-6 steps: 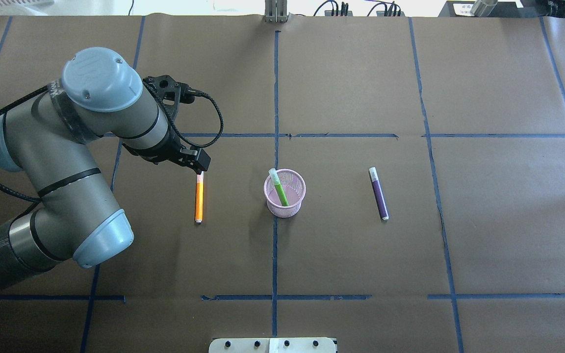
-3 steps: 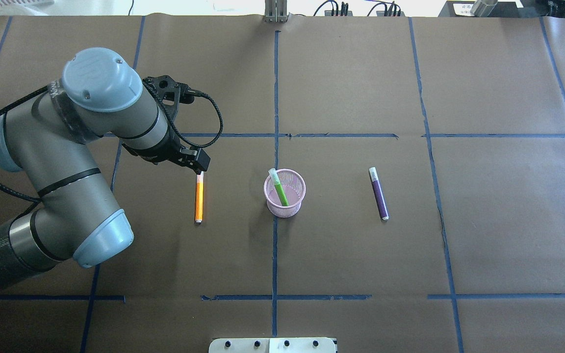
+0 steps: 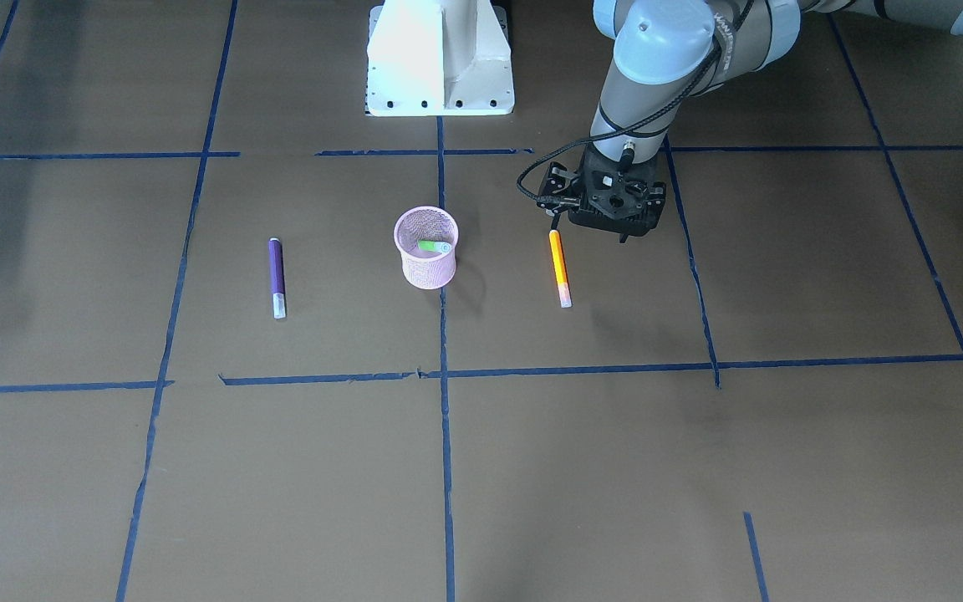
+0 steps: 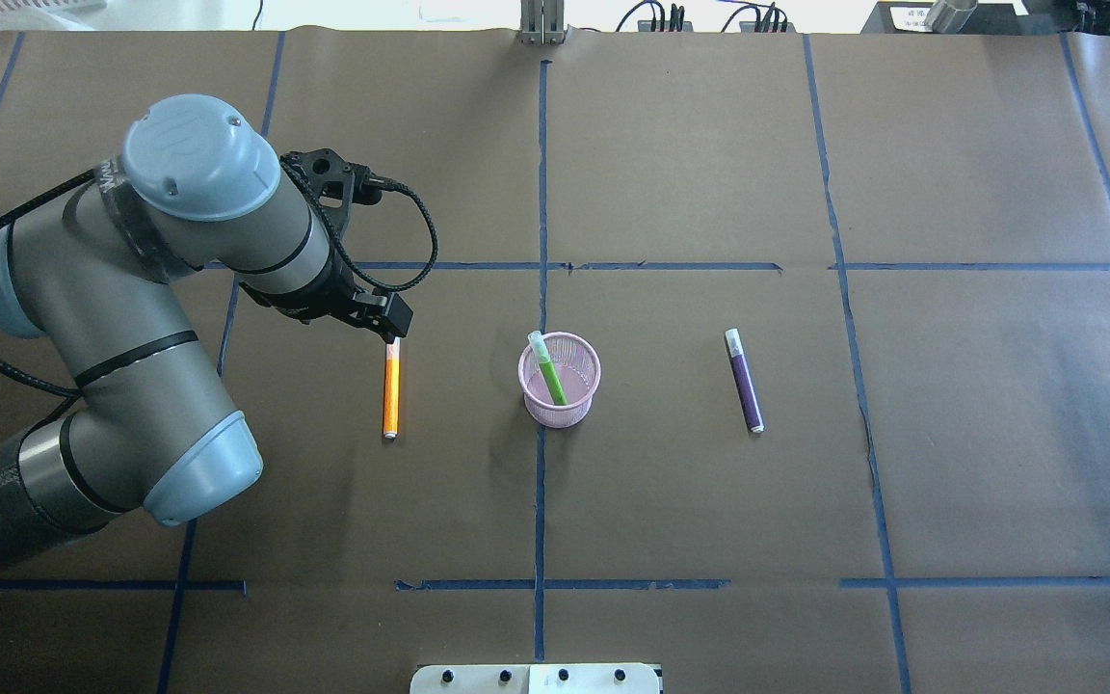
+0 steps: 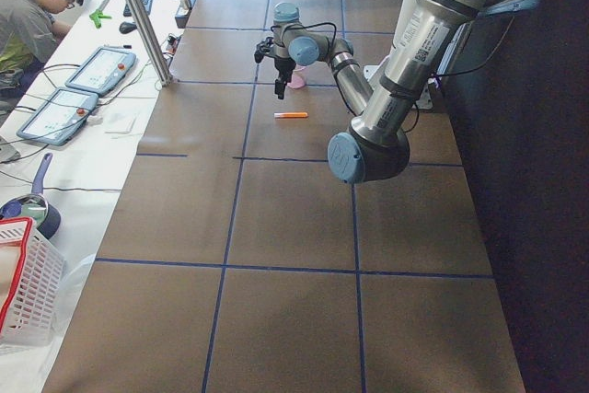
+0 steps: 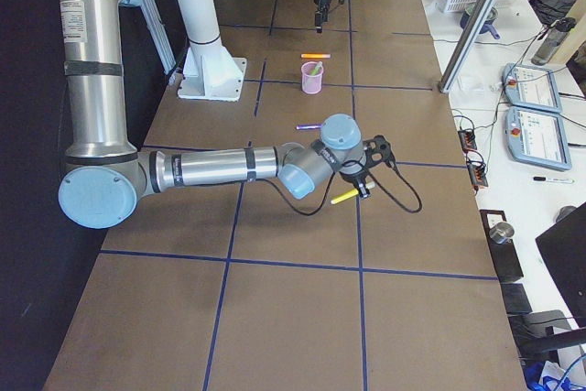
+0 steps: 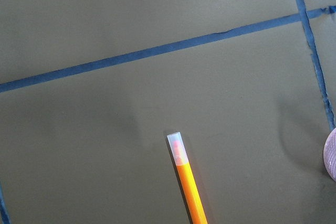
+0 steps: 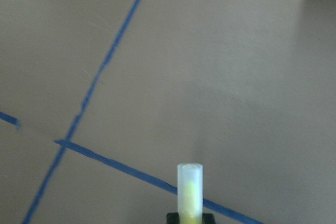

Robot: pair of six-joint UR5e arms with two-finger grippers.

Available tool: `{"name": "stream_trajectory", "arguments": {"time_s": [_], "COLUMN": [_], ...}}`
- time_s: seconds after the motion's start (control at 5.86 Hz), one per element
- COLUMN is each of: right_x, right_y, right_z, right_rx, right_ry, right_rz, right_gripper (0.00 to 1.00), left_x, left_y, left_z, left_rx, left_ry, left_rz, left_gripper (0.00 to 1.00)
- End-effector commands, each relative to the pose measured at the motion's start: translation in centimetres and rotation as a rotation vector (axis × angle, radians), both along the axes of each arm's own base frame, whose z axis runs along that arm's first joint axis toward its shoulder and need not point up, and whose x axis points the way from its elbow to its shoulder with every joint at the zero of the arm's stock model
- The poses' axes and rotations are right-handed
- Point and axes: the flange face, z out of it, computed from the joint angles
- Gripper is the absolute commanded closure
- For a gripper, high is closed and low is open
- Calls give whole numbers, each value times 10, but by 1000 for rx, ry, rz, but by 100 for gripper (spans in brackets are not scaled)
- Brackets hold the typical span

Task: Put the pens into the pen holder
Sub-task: 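Carry the grasped yellow highlighter with the right gripper toward the pink cup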

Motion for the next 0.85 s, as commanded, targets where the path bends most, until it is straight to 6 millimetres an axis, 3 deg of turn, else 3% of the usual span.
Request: {"name": "stream_trajectory", "arguments": {"time_s": [0.0, 0.17, 0.68], "right_x": [-75, -117, -275], "right_y": [-19, -5, 52], "right_z": [-118, -168, -267], "right_rx": [78, 79, 162], "right_ry": [-110, -155, -223], "right_rz": [6, 89, 311], "right_gripper": [100, 100, 100], "left_x": [-1, -2, -2], "left_y": [0, -2, -3], "left_z": [0, 2, 3], "left_rx": [-3, -25, -34], "left_ry": [0, -8, -9], "left_rz": [-2, -19, -25], "left_gripper": [0, 0, 0]}}
